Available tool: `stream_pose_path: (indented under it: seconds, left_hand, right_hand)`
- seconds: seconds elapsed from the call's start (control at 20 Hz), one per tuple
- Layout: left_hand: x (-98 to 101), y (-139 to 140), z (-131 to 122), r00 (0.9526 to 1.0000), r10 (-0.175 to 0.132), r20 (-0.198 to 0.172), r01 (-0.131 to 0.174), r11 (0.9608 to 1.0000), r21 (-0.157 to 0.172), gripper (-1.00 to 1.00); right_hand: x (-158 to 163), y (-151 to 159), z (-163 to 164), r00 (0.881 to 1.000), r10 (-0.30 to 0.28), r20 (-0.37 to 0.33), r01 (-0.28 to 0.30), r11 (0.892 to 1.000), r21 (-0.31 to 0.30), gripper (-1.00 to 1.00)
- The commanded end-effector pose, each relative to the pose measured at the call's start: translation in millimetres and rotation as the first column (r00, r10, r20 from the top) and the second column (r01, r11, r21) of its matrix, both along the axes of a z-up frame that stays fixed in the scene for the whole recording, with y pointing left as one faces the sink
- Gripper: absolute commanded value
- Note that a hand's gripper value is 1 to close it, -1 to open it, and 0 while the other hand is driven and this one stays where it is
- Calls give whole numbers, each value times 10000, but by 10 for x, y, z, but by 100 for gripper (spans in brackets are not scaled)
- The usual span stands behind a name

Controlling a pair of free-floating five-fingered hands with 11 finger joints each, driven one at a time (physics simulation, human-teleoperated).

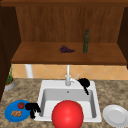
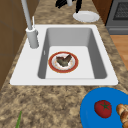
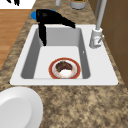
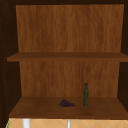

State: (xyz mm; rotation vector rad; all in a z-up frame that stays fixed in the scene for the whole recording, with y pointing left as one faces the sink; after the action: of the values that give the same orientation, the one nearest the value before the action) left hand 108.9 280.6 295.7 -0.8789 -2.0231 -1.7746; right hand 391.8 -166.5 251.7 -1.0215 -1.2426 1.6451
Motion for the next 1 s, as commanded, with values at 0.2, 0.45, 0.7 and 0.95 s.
stream_pose_path:
  seconds: [0.2, 0.45, 0.7, 0.95]
  left_hand:
    - [0, 0, 0, 10000, 0, 0, 0, 10000, 0, 0]
    - [0, 0, 0, 10000, 0, 0, 0, 10000, 0, 0]
    - [0, 0, 0, 10000, 0, 0, 0, 10000, 0, 0]
    - [0, 0, 0, 10000, 0, 0, 0, 10000, 0, 0]
  right_hand:
    - [128, 0, 616, 9999, -136, -3, 136, 9999, 11, -100]
    - [376, 90, 739, 9974, -201, -687, 202, 9998, 13, -100]
    - [589, 247, 730, 9891, -103, -1467, 50, 9993, -366, -100]
    - [780, 342, 659, 9697, -373, -2414, 182, 9966, -806, -100]
